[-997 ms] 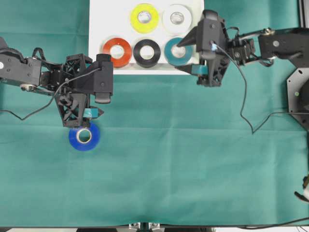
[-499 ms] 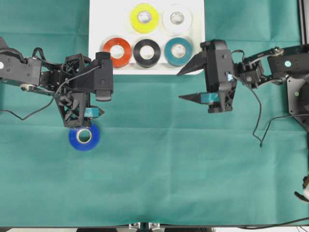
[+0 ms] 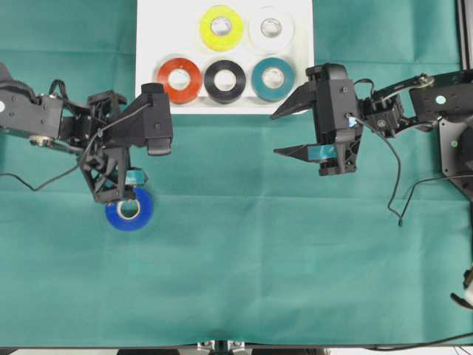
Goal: Put the tape alternately from left to right into the white case.
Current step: 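Lower the teal roll, open and withdraw the right gripper, then lower the left gripper onto the blue tape roll and grasp it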
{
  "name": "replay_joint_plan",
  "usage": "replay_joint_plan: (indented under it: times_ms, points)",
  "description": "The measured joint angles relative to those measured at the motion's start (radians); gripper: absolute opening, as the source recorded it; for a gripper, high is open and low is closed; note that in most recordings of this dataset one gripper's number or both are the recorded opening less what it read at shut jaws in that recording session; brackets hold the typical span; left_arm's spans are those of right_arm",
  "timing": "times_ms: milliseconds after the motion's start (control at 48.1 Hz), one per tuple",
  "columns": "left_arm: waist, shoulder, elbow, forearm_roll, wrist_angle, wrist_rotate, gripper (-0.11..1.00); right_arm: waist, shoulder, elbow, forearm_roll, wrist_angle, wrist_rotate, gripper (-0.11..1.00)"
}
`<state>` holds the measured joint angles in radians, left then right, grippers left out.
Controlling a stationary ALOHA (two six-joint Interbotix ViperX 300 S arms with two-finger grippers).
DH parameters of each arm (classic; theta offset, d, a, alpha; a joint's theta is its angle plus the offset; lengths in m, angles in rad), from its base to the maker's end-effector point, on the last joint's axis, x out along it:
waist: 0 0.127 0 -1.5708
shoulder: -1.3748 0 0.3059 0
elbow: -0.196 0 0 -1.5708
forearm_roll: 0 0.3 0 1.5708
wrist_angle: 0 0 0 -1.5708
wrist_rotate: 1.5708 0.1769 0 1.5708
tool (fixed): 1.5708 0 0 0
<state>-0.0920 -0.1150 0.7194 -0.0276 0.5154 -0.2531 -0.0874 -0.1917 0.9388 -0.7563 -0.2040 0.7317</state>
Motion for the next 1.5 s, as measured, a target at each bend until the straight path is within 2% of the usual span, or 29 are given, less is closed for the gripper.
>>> replay_joint_plan:
  times_ms: [270,457,956,1496]
  points:
    - [-0.080,0.000,0.000,0.002,0.046,-0.114,0.94,0.002,0.000,0.002,0.000,0.000,-0.005,0.74]
    - [-0.106,0.000,0.017,0.000,0.049,-0.187,0.94,0.002,0.002,0.000,0.000,0.000,-0.005,0.74]
    - [-0.112,0.006,0.034,0.000,0.034,-0.199,0.94,0.002,0.000,0.000,0.000,0.000,-0.005,0.74]
    - [-0.126,0.080,0.035,0.000,-0.025,-0.201,0.94,0.000,0.002,0.000,0.000,0.000,-0.005,0.74]
